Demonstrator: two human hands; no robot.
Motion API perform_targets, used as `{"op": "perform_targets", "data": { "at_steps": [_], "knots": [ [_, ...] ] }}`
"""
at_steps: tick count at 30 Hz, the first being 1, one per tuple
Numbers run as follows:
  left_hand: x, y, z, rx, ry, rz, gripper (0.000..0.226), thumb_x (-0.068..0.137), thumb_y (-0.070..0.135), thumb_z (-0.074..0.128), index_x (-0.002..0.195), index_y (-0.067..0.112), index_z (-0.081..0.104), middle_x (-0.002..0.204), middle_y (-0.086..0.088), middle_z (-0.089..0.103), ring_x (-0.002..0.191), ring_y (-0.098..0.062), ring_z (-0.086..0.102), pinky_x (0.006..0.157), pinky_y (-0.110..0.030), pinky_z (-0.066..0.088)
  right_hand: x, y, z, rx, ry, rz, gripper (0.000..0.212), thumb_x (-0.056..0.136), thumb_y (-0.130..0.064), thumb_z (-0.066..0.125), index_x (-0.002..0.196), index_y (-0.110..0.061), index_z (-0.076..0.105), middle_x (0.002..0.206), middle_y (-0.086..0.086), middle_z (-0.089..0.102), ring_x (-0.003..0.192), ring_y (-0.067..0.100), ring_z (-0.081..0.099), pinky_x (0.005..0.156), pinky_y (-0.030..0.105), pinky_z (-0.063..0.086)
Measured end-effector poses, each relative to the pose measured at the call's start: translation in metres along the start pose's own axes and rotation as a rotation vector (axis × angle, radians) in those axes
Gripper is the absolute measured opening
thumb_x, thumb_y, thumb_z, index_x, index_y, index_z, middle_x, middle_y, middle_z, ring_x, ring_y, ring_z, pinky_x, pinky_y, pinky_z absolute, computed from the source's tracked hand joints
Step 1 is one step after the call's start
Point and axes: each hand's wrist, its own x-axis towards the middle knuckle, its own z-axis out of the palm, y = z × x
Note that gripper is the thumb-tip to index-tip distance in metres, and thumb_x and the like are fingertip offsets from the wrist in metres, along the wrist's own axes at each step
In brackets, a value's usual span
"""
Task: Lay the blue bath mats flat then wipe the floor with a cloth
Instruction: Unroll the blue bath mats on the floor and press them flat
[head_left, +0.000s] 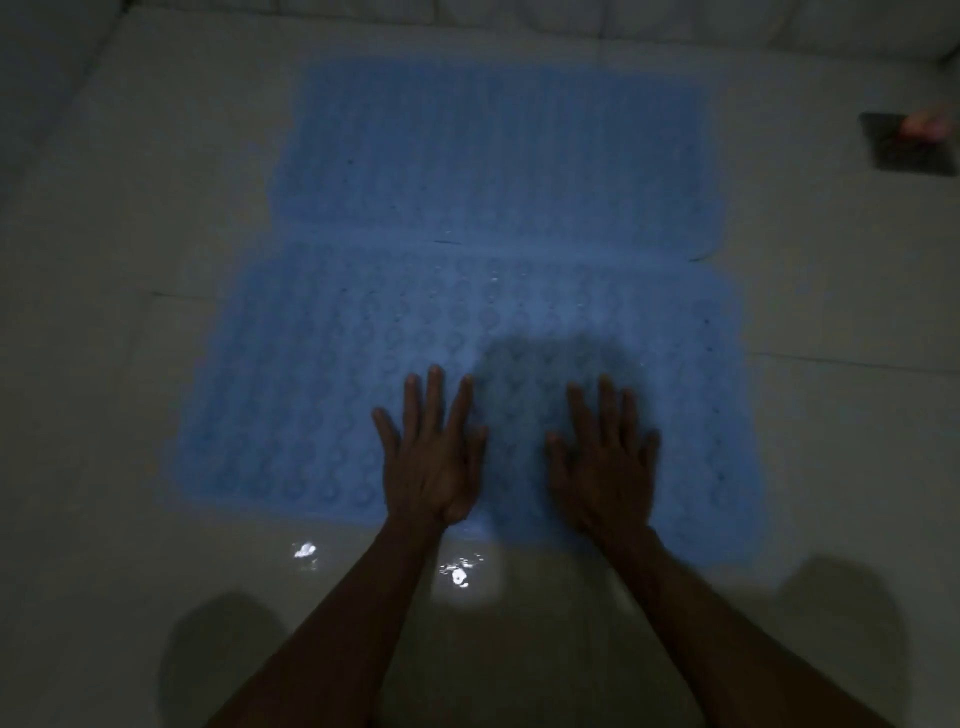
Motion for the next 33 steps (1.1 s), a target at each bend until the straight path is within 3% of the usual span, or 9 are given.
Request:
{"op": "perform_targets", "data": {
  "at_steps": [4, 7, 10, 16, 25, 27, 30, 33],
  "knots": [
    [0.013, 0.061, 0.021, 0.054, -0.055, 0.07, 0.062, 0.1, 0.063, 0.018, 0.157, 0.043, 0.003, 0.168, 0.002, -0.007, 0.154, -0.026, -0.014, 0.115, -0.07, -0.002, 0.004, 0.068, -0.018, -0.061, -0.05, 0.09, 0.067, 0.097, -0.061, 0.028, 0.155, -0.043, 0.0, 0.162, -0.008, -0.019, 0.151, 0.023, -0.016, 0.118, 0.064, 0.004],
    [0.016, 0.074, 0.032, 0.073, -0.066, 0.059, 0.064, 0.099, 0.068, 0.016, 0.156, 0.047, -0.003, 0.168, 0.003, -0.009, 0.153, -0.027, -0.017, 0.114, -0.072, -0.005, 0.005, 0.078, -0.011, -0.056, -0.069, 0.108, 0.067, 0.095, -0.065, 0.025, 0.153, -0.048, -0.004, 0.164, -0.009, -0.016, 0.151, 0.023, -0.015, 0.118, 0.064, 0.003],
    [0.015, 0.075, 0.04, 0.09, -0.044, 0.035, 0.065, 0.098, 0.071, 0.015, 0.155, 0.048, -0.007, 0.167, 0.004, -0.012, 0.153, -0.025, -0.019, 0.113, -0.073, -0.003, 0.005, 0.078, -0.003, -0.073, -0.003, 0.104, 0.068, 0.094, -0.064, 0.028, 0.154, -0.046, 0.002, 0.166, -0.007, -0.007, 0.152, 0.026, -0.009, 0.117, 0.064, 0.005],
    [0.017, 0.074, 0.047, 0.108, 0.018, 0.043, 0.069, 0.096, 0.071, 0.024, 0.156, 0.046, 0.001, 0.168, 0.005, -0.006, 0.154, -0.026, -0.009, 0.113, -0.074, 0.004, 0.006, 0.083, 0.01, -0.088, 0.151, 0.053, 0.07, 0.094, -0.064, 0.034, 0.155, -0.039, 0.015, 0.166, -0.001, 0.007, 0.153, 0.028, 0.001, 0.116, 0.065, 0.009],
    [0.017, 0.078, 0.037, 0.083, -0.058, 0.039, 0.069, 0.096, 0.073, 0.023, 0.154, 0.05, -0.005, 0.168, 0.006, -0.009, 0.154, -0.026, -0.015, 0.113, -0.074, -0.001, 0.006, 0.082, 0.006, -0.093, 0.157, 0.029, 0.067, 0.094, -0.063, 0.039, 0.154, -0.035, 0.027, 0.164, 0.003, 0.017, 0.152, 0.032, 0.01, 0.114, 0.067, 0.013],
    [0.02, 0.08, 0.033, 0.085, -0.087, 0.034, 0.069, 0.095, 0.075, 0.02, 0.154, 0.05, -0.004, 0.168, 0.001, -0.003, 0.154, -0.029, -0.012, 0.113, -0.074, -0.003, 0.01, 0.079, -0.001, -0.062, 0.113, 0.054, 0.067, 0.091, -0.063, 0.042, 0.151, -0.035, 0.033, 0.163, 0.004, 0.023, 0.15, 0.034, 0.016, 0.112, 0.068, 0.016],
    [0.034, 0.084, 0.023, 0.13, -0.048, 0.043, 0.072, 0.093, 0.076, 0.024, 0.155, 0.041, 0.016, 0.162, -0.006, 0.023, 0.15, -0.034, 0.012, 0.114, -0.072, 0.005, 0.027, 0.073, -0.017, 0.005, 0.09, 0.099, 0.065, 0.089, -0.063, 0.041, 0.148, -0.035, 0.038, 0.157, 0.004, 0.034, 0.146, 0.032, 0.025, 0.114, 0.067, 0.016],
    [0.063, 0.09, 0.012, 0.091, -0.008, 0.039, 0.071, 0.094, 0.073, 0.026, 0.154, 0.037, 0.02, 0.16, -0.006, 0.023, 0.148, -0.033, 0.015, 0.114, -0.072, 0.005, 0.066, 0.068, -0.034, 0.066, 0.109, 0.093, 0.066, 0.091, -0.062, 0.039, 0.151, -0.037, 0.029, 0.161, 0.003, 0.025, 0.149, 0.03, 0.018, 0.116, 0.064, 0.01]
  ]
}}
